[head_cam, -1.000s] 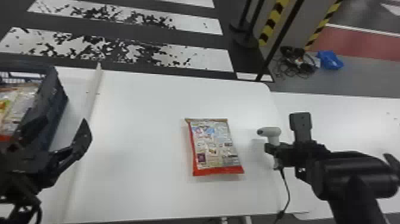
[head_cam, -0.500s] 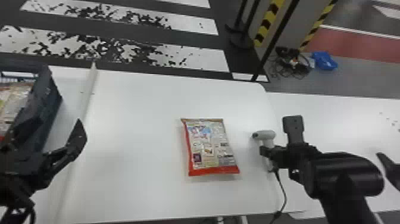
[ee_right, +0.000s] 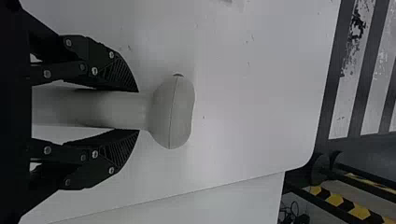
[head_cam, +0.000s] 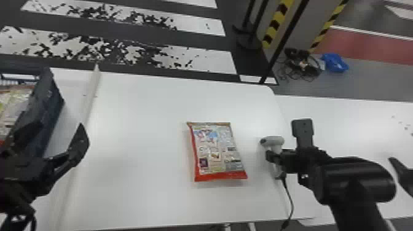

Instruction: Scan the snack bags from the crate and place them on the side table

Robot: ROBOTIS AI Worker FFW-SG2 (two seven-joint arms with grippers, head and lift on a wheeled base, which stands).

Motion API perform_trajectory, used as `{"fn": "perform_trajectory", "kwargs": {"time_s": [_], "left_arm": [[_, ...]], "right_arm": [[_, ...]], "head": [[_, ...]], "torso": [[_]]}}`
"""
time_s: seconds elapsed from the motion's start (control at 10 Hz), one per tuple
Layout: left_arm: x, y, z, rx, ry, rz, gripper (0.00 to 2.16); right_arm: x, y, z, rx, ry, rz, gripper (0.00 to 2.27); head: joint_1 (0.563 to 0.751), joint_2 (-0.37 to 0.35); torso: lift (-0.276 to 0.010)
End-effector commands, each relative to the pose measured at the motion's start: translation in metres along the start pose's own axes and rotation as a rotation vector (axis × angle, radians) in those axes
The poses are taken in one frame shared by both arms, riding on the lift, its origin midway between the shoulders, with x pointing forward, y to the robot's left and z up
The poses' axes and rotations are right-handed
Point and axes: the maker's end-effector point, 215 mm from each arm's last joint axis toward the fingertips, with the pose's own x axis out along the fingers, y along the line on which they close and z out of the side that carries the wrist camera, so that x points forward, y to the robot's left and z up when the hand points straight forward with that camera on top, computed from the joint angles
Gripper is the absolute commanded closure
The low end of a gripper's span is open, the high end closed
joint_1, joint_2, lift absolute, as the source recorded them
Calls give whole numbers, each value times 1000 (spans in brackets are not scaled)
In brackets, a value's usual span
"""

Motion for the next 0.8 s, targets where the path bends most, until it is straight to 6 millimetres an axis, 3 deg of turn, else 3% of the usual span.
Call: {"fn": "perform_trajectory", "kwargs": {"time_s": [0.0, 0.4, 0.7], "left_arm": [[0, 0, 0, 0, 0, 0, 97], [0, 1, -1, -1, 1, 3, 97], [1, 2, -1, -2, 1, 5, 97]], "right_arm": [[-7, -3, 6, 7, -17, -2, 80], [-51, 9, 26, 94, -101, 92, 80], [-75, 40, 25, 135, -91, 228, 83]], "head": [[695, -242], [695, -236], [695, -212]], "torso": [[-81], [-81], [-81]]}}
